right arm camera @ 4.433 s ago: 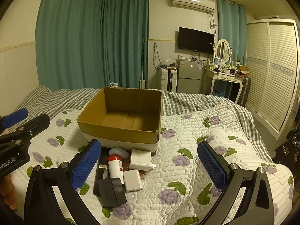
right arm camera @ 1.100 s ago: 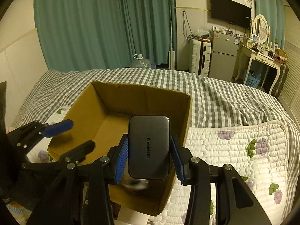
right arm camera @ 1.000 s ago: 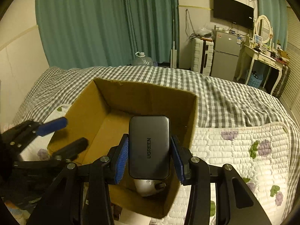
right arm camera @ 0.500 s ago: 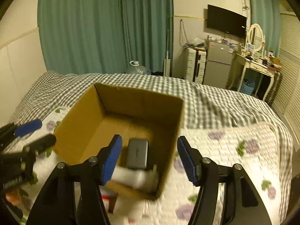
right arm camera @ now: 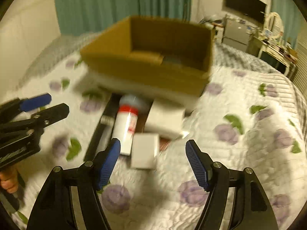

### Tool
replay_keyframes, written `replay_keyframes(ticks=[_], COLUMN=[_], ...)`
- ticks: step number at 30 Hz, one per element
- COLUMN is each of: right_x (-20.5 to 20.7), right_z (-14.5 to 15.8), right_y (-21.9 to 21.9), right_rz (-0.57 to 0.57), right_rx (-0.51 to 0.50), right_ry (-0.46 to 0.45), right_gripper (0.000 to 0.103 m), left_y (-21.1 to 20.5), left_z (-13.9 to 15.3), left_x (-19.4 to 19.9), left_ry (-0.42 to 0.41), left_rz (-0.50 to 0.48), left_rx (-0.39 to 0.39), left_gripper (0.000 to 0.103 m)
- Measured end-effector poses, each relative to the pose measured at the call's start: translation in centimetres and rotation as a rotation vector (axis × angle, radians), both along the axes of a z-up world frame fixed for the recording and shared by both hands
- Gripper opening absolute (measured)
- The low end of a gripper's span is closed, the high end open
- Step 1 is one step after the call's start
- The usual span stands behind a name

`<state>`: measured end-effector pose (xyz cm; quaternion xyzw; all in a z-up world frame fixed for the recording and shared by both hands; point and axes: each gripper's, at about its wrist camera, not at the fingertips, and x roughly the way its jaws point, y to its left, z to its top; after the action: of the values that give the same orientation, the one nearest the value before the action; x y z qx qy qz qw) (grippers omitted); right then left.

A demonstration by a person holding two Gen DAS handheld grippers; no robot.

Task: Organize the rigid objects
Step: 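Grasp a white charger cube with the right tool while the left tool grasps the black cylinder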

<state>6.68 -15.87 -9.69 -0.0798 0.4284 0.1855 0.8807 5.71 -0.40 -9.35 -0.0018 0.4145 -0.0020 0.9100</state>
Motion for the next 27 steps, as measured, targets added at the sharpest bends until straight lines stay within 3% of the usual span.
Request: replay_keyframes(ticks=[3, 10, 11, 13, 16, 21, 24, 27], right_x=[0.8, 2.8, 2.8, 2.5, 1.9, 1.2, 0.9, 1.3], right_z=[-2.1, -4.7, -4.7, -4.7, -4.7, -2.9, -1.6, -1.0], right_y=[0.8, 0.8, 0.8, 1.2, 1.9, 0.0, -0.5, 0.0], right_rz=[0.000, -0.038, -0.037, -0.004, 0.024, -0.017, -0.029, -0.027], right_rx=[-0.045, -0.042, -0.035, -0.031, -0.068, 0.010, 0.020, 0.037], right_ry=[0.042, 0.125, 0.127, 0.130, 0.109, 0.091, 0.056, 0.067], right_gripper=[0.070, 0.064, 0.060, 0.041, 0.041, 0.040, 0.040, 0.040], left_y=[0.3, 0.5, 0.4, 0.0, -0.7, -1.9, -2.8, -3.0], left_z=[-0.4, -1.0, -1.1, -1.4, -1.9, -3.3, -4.7, -5.4], left_x=[0.1, 0.6, 0.7, 0.9, 1.2, 2.0, 3.3, 4.6], left_ry=[0.002, 0.026, 0.027, 0.037, 0.054, 0.110, 0.137, 0.155], left_rz=[0.012, 0.019, 0.017, 0.004, -0.014, -0.054, -0.044, -0.051], left_rx=[0.007, 0.012, 0.014, 0.028, 0.041, 0.008, 0.057, 0.031], left_gripper=[0.061, 0.061, 0.061, 0.061, 0.061, 0.061, 0.061, 0.061])
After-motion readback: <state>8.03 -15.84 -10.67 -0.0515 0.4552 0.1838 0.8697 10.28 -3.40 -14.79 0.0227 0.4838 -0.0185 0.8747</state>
